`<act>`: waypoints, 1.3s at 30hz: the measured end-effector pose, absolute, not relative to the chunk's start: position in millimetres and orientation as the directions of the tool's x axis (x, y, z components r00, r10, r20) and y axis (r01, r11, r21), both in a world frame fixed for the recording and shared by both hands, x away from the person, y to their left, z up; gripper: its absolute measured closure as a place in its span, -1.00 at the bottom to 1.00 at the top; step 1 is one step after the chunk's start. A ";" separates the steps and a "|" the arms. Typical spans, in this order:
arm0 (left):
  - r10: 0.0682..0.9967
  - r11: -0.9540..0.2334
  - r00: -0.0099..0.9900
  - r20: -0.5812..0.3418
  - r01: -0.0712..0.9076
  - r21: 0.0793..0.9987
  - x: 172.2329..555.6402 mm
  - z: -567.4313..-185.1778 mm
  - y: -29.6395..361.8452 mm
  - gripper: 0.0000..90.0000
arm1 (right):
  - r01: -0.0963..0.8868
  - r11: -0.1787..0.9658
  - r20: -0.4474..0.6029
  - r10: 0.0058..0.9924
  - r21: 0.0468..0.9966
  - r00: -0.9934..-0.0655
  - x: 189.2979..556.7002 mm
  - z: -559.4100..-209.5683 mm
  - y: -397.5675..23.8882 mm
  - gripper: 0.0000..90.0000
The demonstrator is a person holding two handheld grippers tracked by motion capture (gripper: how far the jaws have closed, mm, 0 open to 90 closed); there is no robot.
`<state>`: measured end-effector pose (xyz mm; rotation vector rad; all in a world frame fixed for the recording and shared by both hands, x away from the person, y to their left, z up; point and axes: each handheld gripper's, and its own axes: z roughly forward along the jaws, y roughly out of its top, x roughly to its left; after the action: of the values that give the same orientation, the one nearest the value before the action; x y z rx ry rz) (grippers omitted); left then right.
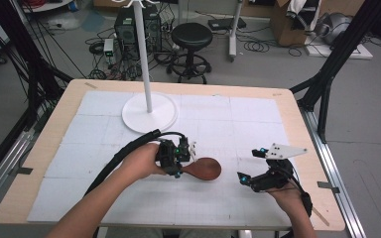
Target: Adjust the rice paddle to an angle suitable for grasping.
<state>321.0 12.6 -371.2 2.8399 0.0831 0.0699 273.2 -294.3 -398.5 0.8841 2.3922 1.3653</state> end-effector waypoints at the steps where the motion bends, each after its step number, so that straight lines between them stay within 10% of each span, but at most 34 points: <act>1: 0.061 -0.953 0.997 0.042 0.046 0.300 321.4 -371.6 10.6 0.73 | 0.380 0.377 0.080 0.613 0.845 -0.786 273.6 -399.1 -294.7 -0.98; 39: -0.138 -0.939 0.988 0.066 -0.152 0.308 337.4 -407.2 -36.3 0.73 | 0.395 0.360 0.093 0.629 0.845 -0.772 273.3 -401.2 -304.3 -0.98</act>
<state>337.4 -36.3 -407.2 2.8154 -0.2105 0.0617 273.3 -304.3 -401.2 0.9159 2.3757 1.3718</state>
